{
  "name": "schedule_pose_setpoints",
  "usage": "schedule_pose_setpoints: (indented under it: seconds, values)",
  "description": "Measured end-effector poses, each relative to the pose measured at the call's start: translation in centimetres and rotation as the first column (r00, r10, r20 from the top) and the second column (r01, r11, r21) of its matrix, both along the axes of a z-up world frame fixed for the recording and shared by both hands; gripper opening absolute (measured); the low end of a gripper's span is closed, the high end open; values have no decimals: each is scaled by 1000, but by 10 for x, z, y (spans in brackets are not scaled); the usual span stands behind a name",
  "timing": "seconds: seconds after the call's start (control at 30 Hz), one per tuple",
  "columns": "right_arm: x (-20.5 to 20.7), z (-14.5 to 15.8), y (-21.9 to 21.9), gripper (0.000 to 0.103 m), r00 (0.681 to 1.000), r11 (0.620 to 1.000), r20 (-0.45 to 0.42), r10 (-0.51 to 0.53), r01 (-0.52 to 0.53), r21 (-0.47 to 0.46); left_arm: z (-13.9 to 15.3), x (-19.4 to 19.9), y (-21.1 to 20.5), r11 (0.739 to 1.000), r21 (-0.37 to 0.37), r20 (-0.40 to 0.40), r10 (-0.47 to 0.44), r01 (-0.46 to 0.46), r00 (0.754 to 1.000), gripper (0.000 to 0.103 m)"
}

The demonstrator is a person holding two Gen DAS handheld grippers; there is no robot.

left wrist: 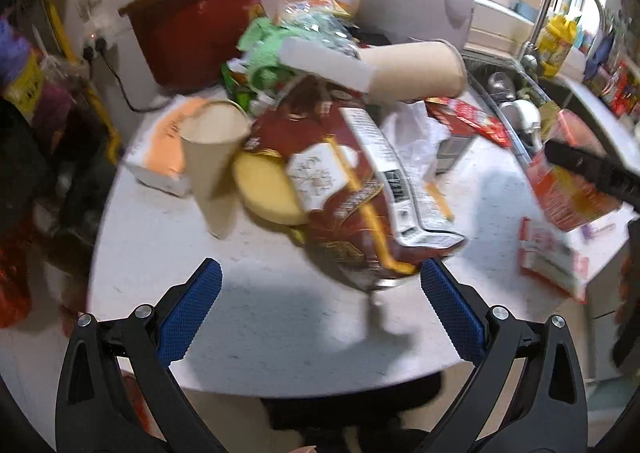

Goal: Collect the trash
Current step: 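Lift the noodle lid with the right tool while the left tool grasps the brown Pejoy bag, then carry the Pejoy bag and noodle lid down into the black trash bin and release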

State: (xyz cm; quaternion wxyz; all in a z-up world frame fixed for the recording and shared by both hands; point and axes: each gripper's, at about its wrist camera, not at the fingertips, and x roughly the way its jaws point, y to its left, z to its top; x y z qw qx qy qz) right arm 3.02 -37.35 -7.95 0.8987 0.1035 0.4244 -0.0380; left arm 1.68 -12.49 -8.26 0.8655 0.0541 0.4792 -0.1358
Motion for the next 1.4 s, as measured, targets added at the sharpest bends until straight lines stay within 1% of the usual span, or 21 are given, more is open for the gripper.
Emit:
schedule_pose_setpoints:
  seconds: [0.03, 0.07, 0.13, 0.17, 0.3, 0.4, 0.47, 0.5, 0.53, 0.7, 0.73, 0.87, 0.97, 1.07, 1.2, 1.3, 1.33, 1.4]
  values:
    - [-3, 1, 0, 98, 1000, 1000, 4, 2, -2, 6, 3, -4, 0, 999, -42, -7, -15, 15, 1000, 98]
    - [-6, 0, 0, 98, 1000, 1000, 7, 2, -2, 8, 5, -7, -1, 998, -59, -1, -26, 26, 1000, 98]
    - [-11, 0, 1, 98, 1000, 1000, 14, 3, -3, 18, 0, -8, -11, 999, -28, 23, -30, 30, 999, 98]
    - [-13, 1, 1, 98, 1000, 1000, 14, 5, -5, 24, -8, -3, -17, 1000, -5, 21, -12, 12, 1000, 98]
    - [-17, 2, 2, 99, 1000, 1000, 14, 20, -21, 18, -28, 16, -33, 1000, -5, 31, 23, -23, 999, 98]
    - [-17, 0, 2, 99, 999, 999, 8, 31, -31, 20, -49, 30, -42, 998, 53, 30, 40, -42, 999, 98]
    - [-17, -3, 3, 99, 999, 999, 6, 42, -42, 20, -55, 38, -41, 997, 49, 18, 57, -57, 998, 96]
    - [-17, -4, 3, 99, 999, 999, 4, 48, -48, 20, -55, 38, -39, 997, 53, 38, 62, -64, 997, 94]
    - [-18, -5, 4, 99, 999, 998, 2, 51, -51, 20, -54, 37, -40, 996, 75, 72, 47, -53, 996, 86]
    - [-19, -13, 10, 99, 997, 996, -2, 76, -76, 39, -57, 23, -46, 984, 181, 153, -21, -7, 988, 85]
    - [-20, -13, 11, 99, 997, 996, 0, 80, -80, 41, -56, 19, -46, 982, 191, 164, -29, -2, 986, 84]
    - [-23, -8, 16, 99, 995, 995, 19, 93, -94, 37, -44, 5, -41, 981, 194, 223, -65, 21, 973, 84]
    - [-27, -3, 19, 98, 994, 994, 37, 98, -100, 51, -29, -7, -36, 983, 181, 269, -87, 38, 959, 84]
    - [-28, 0, 23, 99, 994, 993, 49, 101, -104, 55, -23, -10, -34, 985, 166, 280, -84, 38, 956, 80]
    - [-32, 2, 29, 98, 993, 992, 60, 106, -110, 64, -13, -16, -30, 988, 141, 323, -101, 57, 941, 77]
    - [-34, 3, 35, 99, 991, 991, 61, 116, -120, 63, -11, -17, -25, 985, 155, 339, -122, 73, 933, 73]
    - [-34, 3, 36, 99, 991, 991, 62, 117, -121, 62, -11, -17, -22, 986, 148, 338, -128, 81, 932, 72]
    - [-36, 2, 39, 99, 991, 990, 61, 121, -125, 62, -11, -19, -16, 988, 110, 335, -140, 109, 932, 69]
